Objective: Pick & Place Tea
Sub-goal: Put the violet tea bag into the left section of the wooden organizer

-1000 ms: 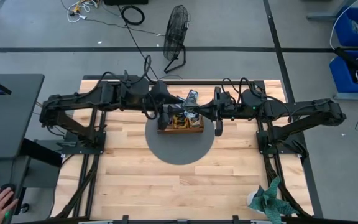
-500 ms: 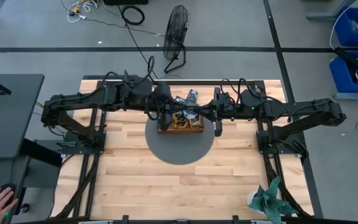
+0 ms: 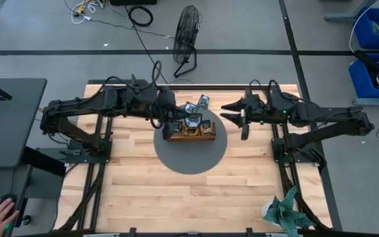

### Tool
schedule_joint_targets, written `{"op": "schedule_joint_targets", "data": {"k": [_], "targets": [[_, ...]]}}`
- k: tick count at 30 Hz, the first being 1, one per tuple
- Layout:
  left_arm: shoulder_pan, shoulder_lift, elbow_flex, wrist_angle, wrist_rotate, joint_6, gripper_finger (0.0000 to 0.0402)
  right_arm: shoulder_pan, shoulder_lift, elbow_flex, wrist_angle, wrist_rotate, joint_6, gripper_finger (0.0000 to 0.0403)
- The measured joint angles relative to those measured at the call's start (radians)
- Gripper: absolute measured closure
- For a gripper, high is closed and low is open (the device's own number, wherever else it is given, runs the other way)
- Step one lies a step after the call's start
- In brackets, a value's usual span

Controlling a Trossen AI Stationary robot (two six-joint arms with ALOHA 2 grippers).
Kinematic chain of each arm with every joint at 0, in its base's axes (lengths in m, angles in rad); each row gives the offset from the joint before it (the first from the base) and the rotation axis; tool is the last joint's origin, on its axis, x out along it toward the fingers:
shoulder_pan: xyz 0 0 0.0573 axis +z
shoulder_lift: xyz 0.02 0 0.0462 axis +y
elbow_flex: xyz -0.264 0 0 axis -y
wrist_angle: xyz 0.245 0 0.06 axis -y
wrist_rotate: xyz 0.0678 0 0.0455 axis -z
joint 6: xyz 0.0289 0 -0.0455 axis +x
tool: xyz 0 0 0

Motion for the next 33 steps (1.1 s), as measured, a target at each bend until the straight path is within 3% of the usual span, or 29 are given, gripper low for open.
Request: {"op": "schedule_joint_targets", "data": {"k": [7, 11, 13, 18, 33], "targets": [[-0.036, -0.009, -0.001, 0.037, -0.009, 0.013, 0.0400, 0.000, -0.063, 0.001, -0.072, 0.066, -0.018, 0.0246], [-0.073, -0.021, -0.014, 0.216, -0.019, 0.013, 0.0401, 0.000, -0.069, 0.001, -0.099, 0.077, -0.018, 0.0247], [-0.085, -0.022, -0.070, 0.344, -0.020, 0.001, 0.0401, 0.000, -0.069, 0.001, -0.110, 0.077, -0.018, 0.0248], [-0.090, -0.030, -0.235, 0.465, -0.032, -0.077, 0.0401, 0.000, -0.069, 0.001, -0.113, 0.077, -0.018, 0.0250], [-0.029, -0.198, -0.649, 0.514, -0.081, -0.156, 0.0401, 0.000, -0.069, 0.001, -0.161, 0.076, 0.000, 0.0250]]}}
